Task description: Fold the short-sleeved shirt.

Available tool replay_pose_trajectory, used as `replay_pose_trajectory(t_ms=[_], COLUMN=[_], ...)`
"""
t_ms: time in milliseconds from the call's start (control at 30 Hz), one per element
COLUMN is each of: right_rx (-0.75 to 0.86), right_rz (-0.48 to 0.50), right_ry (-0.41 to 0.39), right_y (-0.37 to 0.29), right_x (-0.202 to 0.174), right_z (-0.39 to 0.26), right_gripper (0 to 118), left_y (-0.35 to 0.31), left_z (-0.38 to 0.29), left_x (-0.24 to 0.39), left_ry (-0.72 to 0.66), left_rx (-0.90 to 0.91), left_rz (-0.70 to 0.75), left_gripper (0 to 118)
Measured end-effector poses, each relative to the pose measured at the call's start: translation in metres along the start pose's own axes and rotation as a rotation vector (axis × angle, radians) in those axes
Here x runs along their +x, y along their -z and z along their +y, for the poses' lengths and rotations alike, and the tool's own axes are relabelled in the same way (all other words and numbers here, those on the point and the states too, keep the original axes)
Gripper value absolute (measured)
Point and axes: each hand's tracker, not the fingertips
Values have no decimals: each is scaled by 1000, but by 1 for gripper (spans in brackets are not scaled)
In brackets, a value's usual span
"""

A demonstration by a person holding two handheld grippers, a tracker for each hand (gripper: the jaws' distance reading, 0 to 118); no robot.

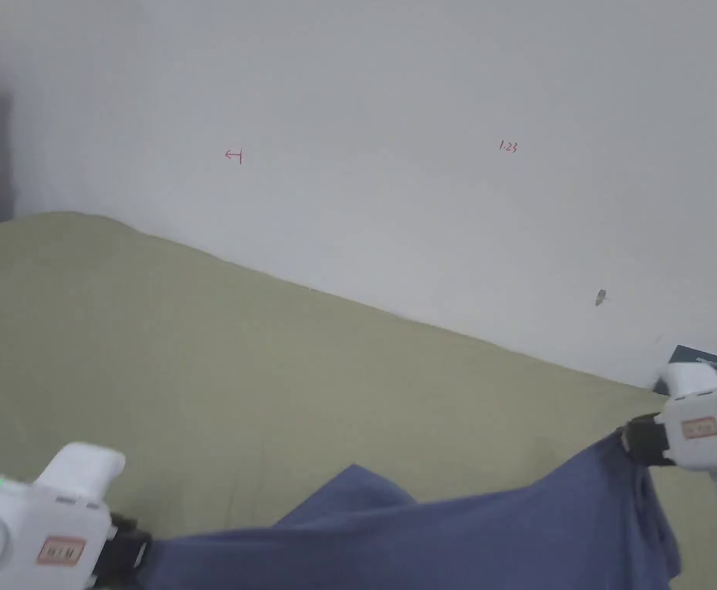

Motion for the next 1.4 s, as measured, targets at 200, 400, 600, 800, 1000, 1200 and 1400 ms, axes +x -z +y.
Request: replay_pose_trajectory(t_ms=[200,400,600,800,1000,1200,1400], right_rx=[137,264,385,515,602,554,494], right_rz=[-95,-164,-277,-343,-347,-308,-257], right_ry=[46,124,89,111,153,168,216], right_y=[-37,-59,-77,-95,-106,-95,-91], right_x=[23,58,75,86,88,79,64], right_z=[42,93,146,185,211,178,86], right_gripper=[9,9,9,9,9,9,9], left_y=[0,-5,-16,-22,-33,-32,-27], left_z=[116,224,306,351,371,356,287], left_x=[10,25,44,57,69,61,53], left_ry=[102,150,149,177,149,143,180], left_rx=[98,216,368,458,561,550,501], left_rz=[66,138,182,232,249,228,200], left_gripper=[4,4,4,4,4,4,4])
